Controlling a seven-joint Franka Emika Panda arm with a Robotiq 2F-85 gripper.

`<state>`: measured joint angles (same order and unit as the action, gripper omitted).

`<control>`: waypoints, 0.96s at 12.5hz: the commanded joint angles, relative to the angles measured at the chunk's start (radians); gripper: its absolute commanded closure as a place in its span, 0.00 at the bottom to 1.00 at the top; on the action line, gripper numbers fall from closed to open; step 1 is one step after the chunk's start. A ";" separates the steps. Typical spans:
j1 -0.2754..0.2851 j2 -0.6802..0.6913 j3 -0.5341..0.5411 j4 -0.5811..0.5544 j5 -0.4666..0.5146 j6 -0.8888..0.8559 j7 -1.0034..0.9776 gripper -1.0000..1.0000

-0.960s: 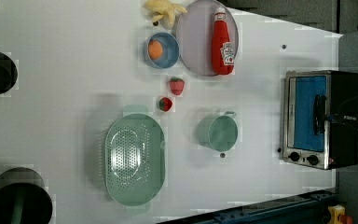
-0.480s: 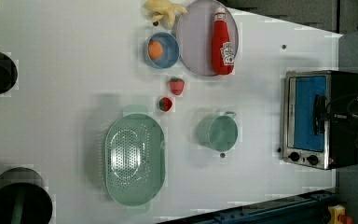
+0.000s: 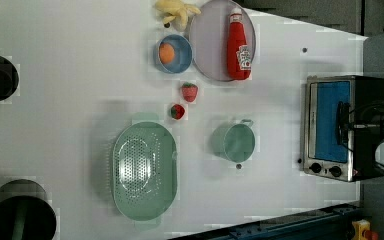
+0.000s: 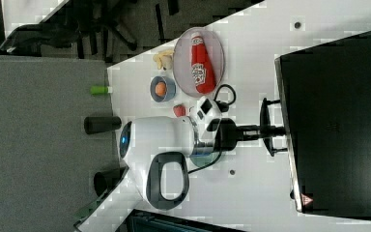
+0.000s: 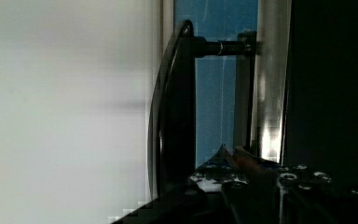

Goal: Flap open oven.

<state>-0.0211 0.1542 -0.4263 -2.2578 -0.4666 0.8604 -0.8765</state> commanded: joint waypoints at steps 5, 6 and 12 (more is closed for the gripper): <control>0.060 0.026 0.133 -0.022 -0.171 -0.067 0.401 0.83; 0.065 0.039 0.151 -0.022 -0.178 -0.078 0.444 0.83; 0.124 0.170 0.241 -0.018 -0.411 -0.118 0.825 0.83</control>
<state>0.0635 0.2917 -0.1954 -2.2637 -0.8633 0.7363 -0.2178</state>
